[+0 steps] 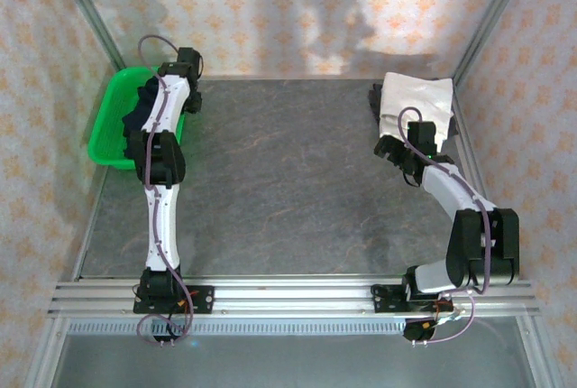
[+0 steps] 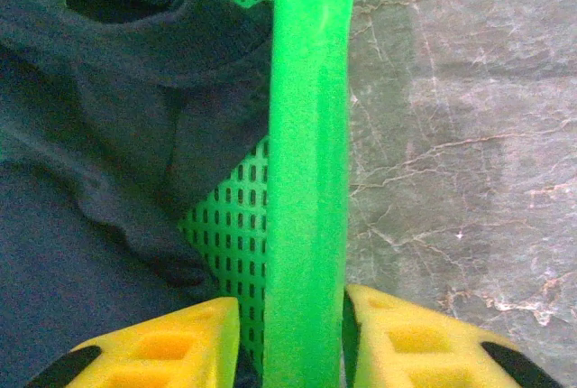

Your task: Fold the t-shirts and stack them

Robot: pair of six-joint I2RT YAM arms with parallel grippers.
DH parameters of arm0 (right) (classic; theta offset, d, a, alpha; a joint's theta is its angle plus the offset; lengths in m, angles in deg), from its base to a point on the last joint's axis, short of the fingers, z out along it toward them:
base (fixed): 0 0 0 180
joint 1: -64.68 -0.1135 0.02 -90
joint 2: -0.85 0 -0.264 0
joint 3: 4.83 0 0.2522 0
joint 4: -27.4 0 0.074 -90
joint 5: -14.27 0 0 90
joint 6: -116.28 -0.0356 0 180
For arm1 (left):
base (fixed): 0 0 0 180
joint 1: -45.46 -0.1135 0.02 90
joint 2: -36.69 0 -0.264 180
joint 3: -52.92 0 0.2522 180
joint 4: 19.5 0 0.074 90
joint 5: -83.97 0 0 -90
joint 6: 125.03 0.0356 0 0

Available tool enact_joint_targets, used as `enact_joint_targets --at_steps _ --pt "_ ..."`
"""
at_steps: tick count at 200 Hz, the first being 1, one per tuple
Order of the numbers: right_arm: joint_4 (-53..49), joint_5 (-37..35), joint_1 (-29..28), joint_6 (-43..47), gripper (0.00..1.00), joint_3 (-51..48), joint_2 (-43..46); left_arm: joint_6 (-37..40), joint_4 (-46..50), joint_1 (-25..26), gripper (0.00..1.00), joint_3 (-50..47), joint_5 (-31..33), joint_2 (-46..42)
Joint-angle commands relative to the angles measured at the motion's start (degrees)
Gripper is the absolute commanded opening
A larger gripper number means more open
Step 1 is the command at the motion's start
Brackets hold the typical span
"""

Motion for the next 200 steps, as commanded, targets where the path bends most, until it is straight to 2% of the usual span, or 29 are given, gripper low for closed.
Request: enact_joint_targets --at_steps 1,19,27,38,54,75,116,155,184,200 --pt "-1.96 -1.57 0.23 0.53 0.99 1.82 0.09 -0.91 2.03 0.24 0.45 1.71 -2.88 -3.18" --pt "-2.32 -1.38 0.17 0.56 0.99 2.12 0.65 -2.43 2.71 0.26 0.51 0.4 -3.88 -7.59" --pt "-2.41 -1.18 0.16 0.53 0.99 2.2 1.02 -3.19 2.2 0.24 0.57 -1.66 -3.72 -10.42" --pt "-2.42 -0.74 0.2 0.27 0.99 2.18 1.47 -4.91 -0.15 0.07 0.68 -6.71 -2.33 -15.46" --pt "-2.22 0.3 0.19 -0.12 0.99 1.92 2.07 -7.77 -5.41 -1.28 0.78 -16.09 -0.2 -22.24" --pt "-2.15 2.1 -0.05 -0.07 0.99 1.63 2.68 -12.25 -9.49 -5.25 0.85 -23.95 -0.9 -26.49" --pt "-1.91 5.38 -1.82 0.27 1.0 1.19 4.59 -17.08 -6.09 -12.15 0.83 -22.9 -4.91 -19.36" --pt "-1.89 7.92 -3.44 0.99 0.93 0.79 5.34 -18.42 -6.13 -13.66 0.84 -22.28 -8.56 -14.02" --pt "-2.47 7.98 -3.47 1.39 0.91 0.62 5.64 -18.89 -4.57 -13.66 0.73 -20.24 -13.37 -11.41" --pt "-2.88 7.78 -3.48 1.52 0.91 0.63 6.16 -18.85 -4.38 -13.66 0.6 -20.11 -15.56 -11.34"
